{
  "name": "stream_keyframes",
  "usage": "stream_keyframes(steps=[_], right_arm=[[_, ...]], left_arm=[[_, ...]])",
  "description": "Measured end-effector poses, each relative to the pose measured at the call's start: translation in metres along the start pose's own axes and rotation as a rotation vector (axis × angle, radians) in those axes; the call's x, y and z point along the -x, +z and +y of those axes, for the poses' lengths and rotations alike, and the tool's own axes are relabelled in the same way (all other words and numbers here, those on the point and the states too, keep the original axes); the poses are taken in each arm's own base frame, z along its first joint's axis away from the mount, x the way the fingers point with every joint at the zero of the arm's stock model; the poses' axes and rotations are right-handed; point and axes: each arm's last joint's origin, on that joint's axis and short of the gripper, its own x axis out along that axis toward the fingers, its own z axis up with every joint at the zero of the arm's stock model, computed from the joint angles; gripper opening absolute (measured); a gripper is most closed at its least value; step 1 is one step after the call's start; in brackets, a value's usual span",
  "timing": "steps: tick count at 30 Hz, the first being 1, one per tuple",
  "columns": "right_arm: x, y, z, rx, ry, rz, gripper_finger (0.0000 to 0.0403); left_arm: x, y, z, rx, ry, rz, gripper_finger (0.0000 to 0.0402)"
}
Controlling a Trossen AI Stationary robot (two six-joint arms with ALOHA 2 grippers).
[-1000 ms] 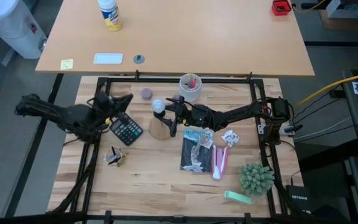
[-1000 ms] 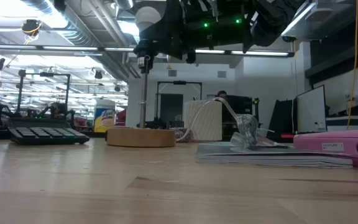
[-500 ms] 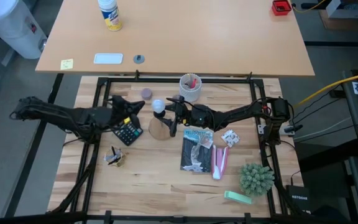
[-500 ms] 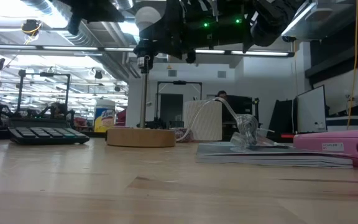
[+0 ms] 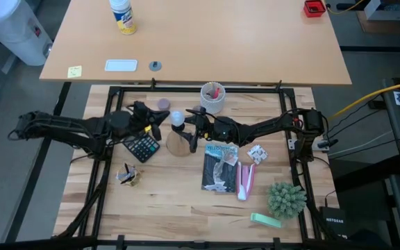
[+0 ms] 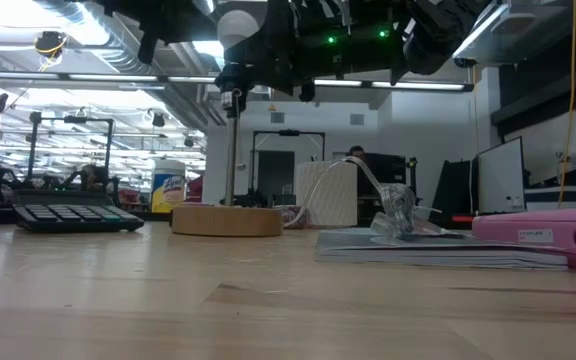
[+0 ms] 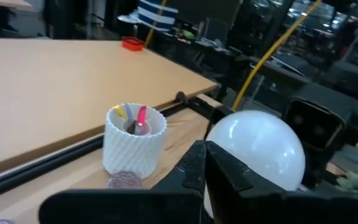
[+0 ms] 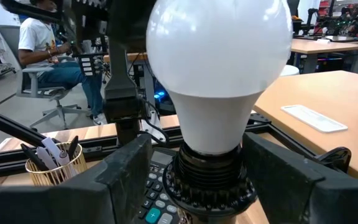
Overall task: Screw lightbulb
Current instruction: Remove the lightbulb from the lamp
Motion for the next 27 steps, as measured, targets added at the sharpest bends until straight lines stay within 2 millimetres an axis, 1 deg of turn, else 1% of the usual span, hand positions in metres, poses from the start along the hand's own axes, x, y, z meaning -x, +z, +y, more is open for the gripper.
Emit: stream_keyframes(steps=[5, 12, 20, 22, 27], right_arm=[[0.0, -0.0003, 0.0, 0.0, 0.0, 0.002, 0.0256], [-0.0001, -0.0008, 0.0001, 0.001, 0.002, 0.005, 0.0256], [-0.0002, -0.0017, 0.0, 0.002, 0.002, 0.013, 0.0256], [-0.0001, -0.002, 0.0, 0.003, 0.001, 0.017, 0.0256], [-0.0001, -0.0022, -0.0001, 0.003, -0.003, 0.018, 0.0256]], left_arm=[[-0.0034, 0.0011, 0.0032, 0.013, -0.059, 0.027, 0.0001], [-0.0031, 0.0009, 0.0028, 0.002, -0.073, 0.033, 0.0001], [0.0042, 0.0065, 0.0035, 0.005, -0.133, 0.028, 0.0001], [0.0047, 0.0064, 0.0031, 0.009, -0.153, 0.037, 0.0001], [0.0036, 0.0019, 0.0039, 0.024, -0.142, 0.077, 0.0001]])
